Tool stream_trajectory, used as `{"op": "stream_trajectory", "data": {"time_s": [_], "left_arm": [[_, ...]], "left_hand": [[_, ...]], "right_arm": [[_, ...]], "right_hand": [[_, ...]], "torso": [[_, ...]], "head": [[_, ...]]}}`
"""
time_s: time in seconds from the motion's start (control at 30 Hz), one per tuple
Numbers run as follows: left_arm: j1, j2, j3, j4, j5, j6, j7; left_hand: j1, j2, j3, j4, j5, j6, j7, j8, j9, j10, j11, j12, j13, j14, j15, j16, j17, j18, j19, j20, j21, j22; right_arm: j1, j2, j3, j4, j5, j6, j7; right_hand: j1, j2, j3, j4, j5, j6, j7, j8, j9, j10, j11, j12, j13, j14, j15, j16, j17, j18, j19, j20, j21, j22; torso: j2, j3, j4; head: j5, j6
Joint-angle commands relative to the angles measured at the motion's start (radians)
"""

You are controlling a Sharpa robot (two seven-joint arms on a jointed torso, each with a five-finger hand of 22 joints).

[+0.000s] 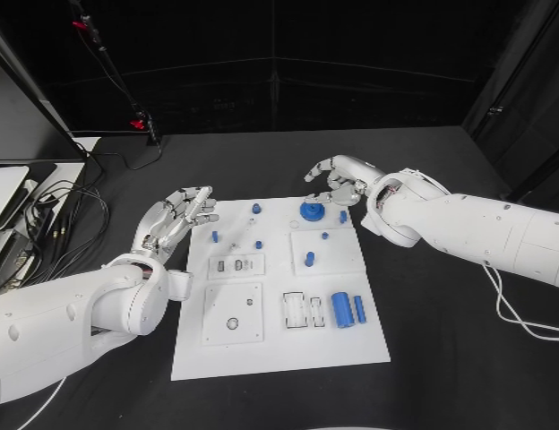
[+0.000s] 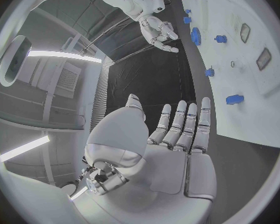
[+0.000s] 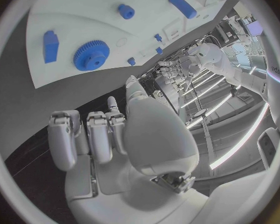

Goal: Assemble the parts on the task board

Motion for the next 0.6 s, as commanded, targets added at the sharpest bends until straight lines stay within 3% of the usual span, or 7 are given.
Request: {"op": "stream_trajectory", "data": {"time_s": [0.03, 0.2, 0.6], "left_arm": [[0.0, 0.0, 0.001, 0.002, -0.006, 0.012, 0.158], [-0.001, -0.001, 0.001, 0.003, -0.006, 0.014, 0.159], [-0.001, -0.002, 0.001, 0.004, -0.006, 0.013, 0.159]], "left_hand": [[0.009, 0.001, 0.007, 0.0, 0.003, 0.003, 0.149, -0.006, 0.0, -0.002, -0.002, -0.003, 0.002, -0.003, 0.005, -0.005, 0.0, 0.008, -0.004, 0.0, 0.007, -0.001], [0.009, 0.001, 0.007, 0.0, 0.003, 0.003, 0.149, -0.006, 0.0, -0.002, -0.002, -0.003, 0.002, -0.003, 0.005, -0.005, 0.0, 0.008, -0.004, 0.0, 0.007, -0.001], [0.01, 0.002, 0.008, 0.0, 0.005, 0.002, 0.149, -0.007, 0.0, -0.002, -0.002, -0.003, 0.002, -0.003, 0.006, -0.006, 0.0, 0.008, -0.005, 0.0, 0.007, -0.001]], "right_arm": [[-0.002, 0.007, 0.001, -0.008, -0.132, 0.048, -0.064], [-0.008, 0.017, 0.001, -0.022, -0.182, 0.06, -0.096], [-0.016, 0.032, 0.001, -0.048, -0.205, 0.07, -0.12]], "right_hand": [[0.009, -0.001, 0.009, -0.001, -0.005, -0.007, -0.003, 0.009, 0.002, 0.104, 0.005, 0.003, 0.263, 0.106, 0.005, 0.002, 0.263, -0.007, 0.106, 0.006, 0.003, 0.263], [0.014, -0.013, 0.025, -0.004, -0.001, 0.0, -0.009, 0.031, 0.007, 0.104, 0.007, 0.003, 0.263, 0.106, 0.004, 0.002, 0.263, -0.007, 0.106, 0.006, 0.003, 0.263], [0.019, -0.021, 0.042, -0.008, 0.0, 0.003, -0.011, 0.045, 0.009, 0.104, 0.013, 0.003, 0.263, 0.106, 0.003, 0.002, 0.263, -0.007, 0.106, 0.006, 0.003, 0.263]], "torso": [[0.0, -0.0001, 0.0022], [0.0, -0.0002, 0.0022], [0.0, -0.0007, 0.002]], "head": [[0.002, -0.002], [0.005, -0.004], [0.009, -0.006]]}}
